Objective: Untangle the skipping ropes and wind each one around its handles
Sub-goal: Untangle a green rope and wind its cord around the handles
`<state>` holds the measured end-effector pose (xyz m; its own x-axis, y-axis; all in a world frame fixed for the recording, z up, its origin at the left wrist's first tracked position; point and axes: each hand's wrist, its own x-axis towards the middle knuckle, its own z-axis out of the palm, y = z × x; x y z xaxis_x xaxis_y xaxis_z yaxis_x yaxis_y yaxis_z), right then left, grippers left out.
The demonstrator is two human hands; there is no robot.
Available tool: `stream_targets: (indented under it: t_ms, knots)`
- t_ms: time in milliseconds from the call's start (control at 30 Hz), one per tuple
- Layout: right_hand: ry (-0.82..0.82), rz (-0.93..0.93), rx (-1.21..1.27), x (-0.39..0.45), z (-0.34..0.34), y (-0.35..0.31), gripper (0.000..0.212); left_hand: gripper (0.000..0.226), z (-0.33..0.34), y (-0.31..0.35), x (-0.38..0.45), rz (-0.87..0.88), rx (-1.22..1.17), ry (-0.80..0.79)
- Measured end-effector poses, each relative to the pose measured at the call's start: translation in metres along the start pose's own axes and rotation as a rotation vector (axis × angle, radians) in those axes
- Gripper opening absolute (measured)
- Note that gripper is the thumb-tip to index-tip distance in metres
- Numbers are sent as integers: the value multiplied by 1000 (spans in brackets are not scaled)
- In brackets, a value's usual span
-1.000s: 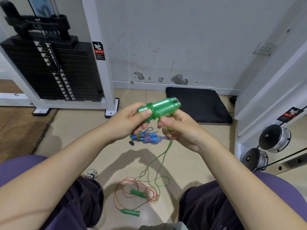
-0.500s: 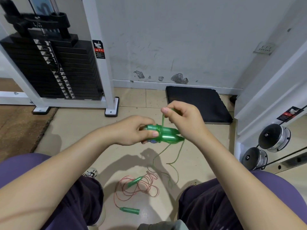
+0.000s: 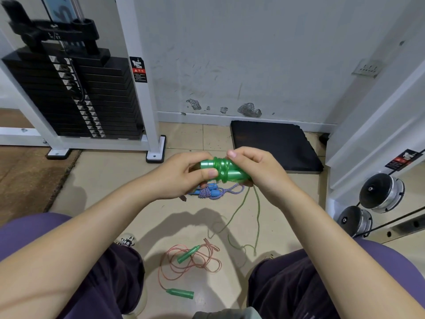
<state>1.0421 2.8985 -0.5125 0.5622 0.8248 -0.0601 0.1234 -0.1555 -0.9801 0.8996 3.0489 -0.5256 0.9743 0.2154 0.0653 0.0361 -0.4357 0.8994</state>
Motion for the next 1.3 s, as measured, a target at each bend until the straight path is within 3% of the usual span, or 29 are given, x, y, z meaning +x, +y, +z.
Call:
stream_targets:
  t_ms: [100,233,467,633,733,867,1000,1100,1167,1233,1300]
  knots:
    - [-32,23,134,1,1,-1,28,16,0,-1,3,2,-117,79]
    - [-102,93,291,2,3,3,21,16,2,-3,4,-6,-129,86]
    - [-163,53,273,2,6,8,29,22,3,-1,8,-54,-374,190]
    - [-172,19,96,3,11,9,35,24,3,1,9,-124,-585,188]
    - [-176,-4,-15,1,21,13,32,23,1,0,11,-147,-645,307]
    - [-99,-87,-184,0,32,13,20,21,2,-7,13,-154,-419,410]
    - [73,-91,-321,3,25,14,24,14,3,-12,16,-158,-53,419]
    - [207,-217,-524,2,26,16,16,16,6,-13,17,-186,84,440]
    - [274,-253,-467,2,27,17,6,16,8,-12,17,-204,162,433]
    - [275,-240,-425,2,28,17,21,17,12,-12,15,-204,245,399]
    - [259,-200,-402,4,27,18,19,22,15,-13,14,-183,322,396]
